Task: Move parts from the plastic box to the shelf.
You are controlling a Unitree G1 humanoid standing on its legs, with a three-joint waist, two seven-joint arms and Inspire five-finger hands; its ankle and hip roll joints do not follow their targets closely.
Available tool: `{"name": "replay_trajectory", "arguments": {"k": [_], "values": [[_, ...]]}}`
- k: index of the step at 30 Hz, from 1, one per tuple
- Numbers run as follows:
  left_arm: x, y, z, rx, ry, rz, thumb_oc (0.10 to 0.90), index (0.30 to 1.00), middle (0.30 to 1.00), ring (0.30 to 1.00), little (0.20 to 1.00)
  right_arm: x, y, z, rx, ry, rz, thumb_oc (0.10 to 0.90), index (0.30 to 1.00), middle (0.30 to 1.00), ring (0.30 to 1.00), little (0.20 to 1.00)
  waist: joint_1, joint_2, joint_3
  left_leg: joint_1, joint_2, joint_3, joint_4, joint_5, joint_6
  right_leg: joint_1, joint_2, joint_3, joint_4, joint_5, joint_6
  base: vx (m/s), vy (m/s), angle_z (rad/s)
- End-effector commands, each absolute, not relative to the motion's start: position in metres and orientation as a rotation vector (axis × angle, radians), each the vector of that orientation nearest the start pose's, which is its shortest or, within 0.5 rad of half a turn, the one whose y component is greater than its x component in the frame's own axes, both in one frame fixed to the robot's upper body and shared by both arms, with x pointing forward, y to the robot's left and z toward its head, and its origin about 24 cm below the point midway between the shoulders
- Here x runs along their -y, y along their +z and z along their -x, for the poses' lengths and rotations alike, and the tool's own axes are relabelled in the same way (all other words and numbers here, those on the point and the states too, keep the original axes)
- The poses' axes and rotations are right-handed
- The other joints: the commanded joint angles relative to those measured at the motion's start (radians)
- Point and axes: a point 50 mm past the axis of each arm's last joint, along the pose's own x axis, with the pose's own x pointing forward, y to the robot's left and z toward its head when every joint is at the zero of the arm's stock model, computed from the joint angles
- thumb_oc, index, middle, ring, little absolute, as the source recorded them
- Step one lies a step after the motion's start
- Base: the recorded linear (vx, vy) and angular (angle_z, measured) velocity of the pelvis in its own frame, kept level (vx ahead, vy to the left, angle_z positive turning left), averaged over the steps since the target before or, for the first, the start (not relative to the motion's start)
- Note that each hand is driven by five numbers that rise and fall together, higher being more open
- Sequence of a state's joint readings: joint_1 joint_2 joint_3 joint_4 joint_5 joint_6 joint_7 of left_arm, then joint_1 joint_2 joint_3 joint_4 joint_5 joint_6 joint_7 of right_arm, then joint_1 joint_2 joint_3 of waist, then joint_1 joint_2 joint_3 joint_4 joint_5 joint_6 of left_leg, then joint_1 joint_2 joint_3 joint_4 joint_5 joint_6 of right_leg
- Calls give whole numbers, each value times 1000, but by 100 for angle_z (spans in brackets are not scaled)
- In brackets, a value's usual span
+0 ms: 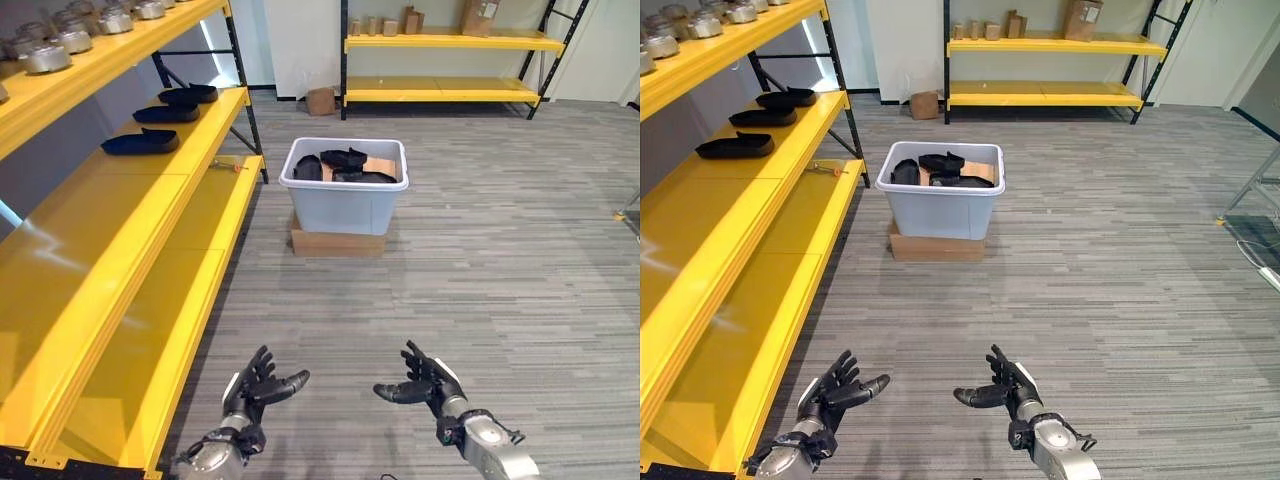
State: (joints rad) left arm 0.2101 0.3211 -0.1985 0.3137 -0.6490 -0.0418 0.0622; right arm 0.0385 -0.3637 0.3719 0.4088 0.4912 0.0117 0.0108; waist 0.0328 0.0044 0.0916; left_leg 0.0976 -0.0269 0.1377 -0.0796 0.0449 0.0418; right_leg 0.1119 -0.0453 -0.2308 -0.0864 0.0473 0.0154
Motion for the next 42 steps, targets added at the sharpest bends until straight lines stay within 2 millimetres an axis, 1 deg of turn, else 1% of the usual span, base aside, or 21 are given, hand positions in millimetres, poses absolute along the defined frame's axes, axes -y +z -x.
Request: {"name": "replay_trajectory", "arguments": {"k": [1,12,28,33,34,35,36,38,39,40,41,42], "values": [[-203,-31,-207,-301,107,321,900,1000,1000,1000,1000,167,-31,-236,-345,201,-49,900,1000,1000,1000,1000,22,-31,-29,-1,79,3,-8,-27,-71,-45,-117,12,-1,46,114,0,0,0],[-201,-32,-206,-313,72,289,900,1000,1000,1000,1000,165,-33,-234,-354,207,-43,900,1000,1000,1000,1000,18,-29,-29,8,78,5,-8,-33,-69,-39,-118,13,-1,44,115,1,2,-1],[-202,-34,-205,-319,75,291,900,1000,1000,1000,1000,167,-31,-233,-347,203,-48,900,1000,1000,1000,1000,15,-30,-27,11,78,10,-8,-39,-68,-38,-118,18,-1,41,116,0,0,0],[-201,-33,-206,-316,70,293,900,1000,1000,1000,1000,169,-31,-232,-346,192,-48,900,1000,1000,1000,1000,13,-29,-24,20,75,9,-8,-49,-62,-32,-120,16,6,34,118,11,16,-2],[-201,-32,-208,-317,64,291,900,1000,1000,1000,1000,169,-29,-234,-336,191,-52,900,1000,1000,1000,1000,10,-27,-13,28,75,7,-8,-50,-52,-54,-125,23,70,15,116,-13,62,-4],[-201,-31,-210,-310,63,287,900,1000,1000,1000,1000,169,-28,-235,-331,191,-52,900,1000,1000,1000,1000,10,-26,-3,30,76,6,-6,-47,-48,-68,-129,26,101,3,114,-55,68,-4],[-202,-29,-214,-302,61,280,900,1000,1000,1000,1000,169,-25,-238,-318,192,-52,900,1000,1000,1000,1000,10,-32,14,9,75,4,45,-64,-43,-81,-137,32,133,-6,113,-71,47,-5],[-202,-27,-216,-294,57,281,900,1000,1000,1000,1000,168,-24,-239,-309,193,-60,900,1000,1000,1000,1000,11,-36,29,-28,68,-5,120,-95,-34,-96,-151,30,170,-17,110,-56,85,0],[-201,-23,-218,-275,48,302,900,1000,1000,1000,1000,169,-20,-241,-290,197,-56,900,1000,1000,1000,1000,14,-35,48,-58,52,-17,201,-145,-13,-124,-173,26,248,-37,116,-33,174,8],[-202,-22,-219,-269,48,308,900,1000,1000,1000,1000,169,-20,-241,-284,198,-52,900,1000,1000,1000,1000,10,-30,56,-61,45,-19,219,-158,0,-150,-184,33,308,-36,122,-41,203,11],[-202,-22,-220,-267,48,307,900,1000,1000,1000,1000,169,-20,-241,-284,200,-48,900,1000,1000,1000,1000,7,-29,64,-61,38,-21,225,-165,10,-181,-196,42,372,-16,131,-42,167,2],[-202,-22,-220,-269,48,304,900,1000,1000,1000,1000,168,-21,-240,-285,202,-47,900,1000,1000,1000,1000,4,-27,74,-55,28,-19,230,-176,23,-223,-209,61,455,18,144,-36,104,4]]}}
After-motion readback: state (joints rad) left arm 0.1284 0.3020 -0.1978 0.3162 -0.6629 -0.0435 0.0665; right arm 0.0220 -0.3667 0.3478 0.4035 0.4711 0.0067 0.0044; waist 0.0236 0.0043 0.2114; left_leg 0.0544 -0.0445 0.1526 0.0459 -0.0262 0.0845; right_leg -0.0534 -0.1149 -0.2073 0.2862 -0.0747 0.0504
